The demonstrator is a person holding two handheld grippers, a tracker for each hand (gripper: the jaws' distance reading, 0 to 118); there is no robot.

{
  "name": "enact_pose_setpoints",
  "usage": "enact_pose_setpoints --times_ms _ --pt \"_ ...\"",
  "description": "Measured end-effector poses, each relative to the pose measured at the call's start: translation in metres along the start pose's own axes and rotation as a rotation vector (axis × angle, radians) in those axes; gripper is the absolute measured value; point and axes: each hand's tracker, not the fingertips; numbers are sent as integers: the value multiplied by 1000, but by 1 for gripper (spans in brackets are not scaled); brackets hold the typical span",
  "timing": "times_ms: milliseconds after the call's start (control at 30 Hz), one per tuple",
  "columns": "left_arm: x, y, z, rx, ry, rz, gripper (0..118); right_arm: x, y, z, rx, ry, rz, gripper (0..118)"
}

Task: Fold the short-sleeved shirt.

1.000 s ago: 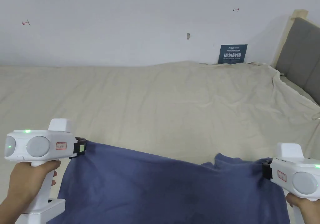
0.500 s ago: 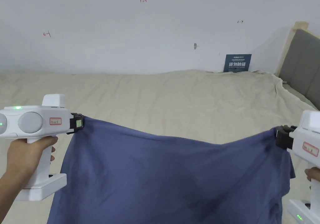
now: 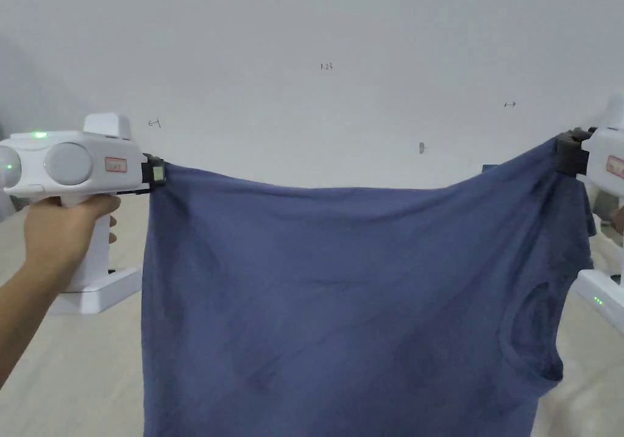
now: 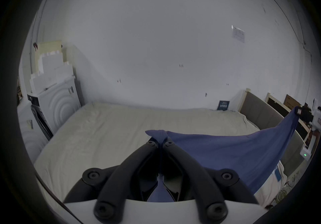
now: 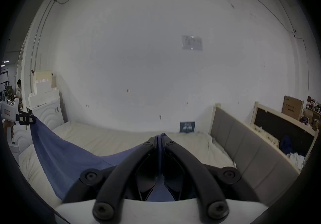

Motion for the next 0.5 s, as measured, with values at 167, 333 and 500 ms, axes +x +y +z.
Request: enact_pose_setpoints --times_ms 167,333,500 --pt "-3 45 -5 79 42 12 1 0 54 -25 99 5 10 2" --pt "-2 84 -22 136 75 -9 1 3 90 -51 165 11 18 2" --pt "2 103 -48 164 80 -19 1 -3 104 -72 196 -4 33 2"
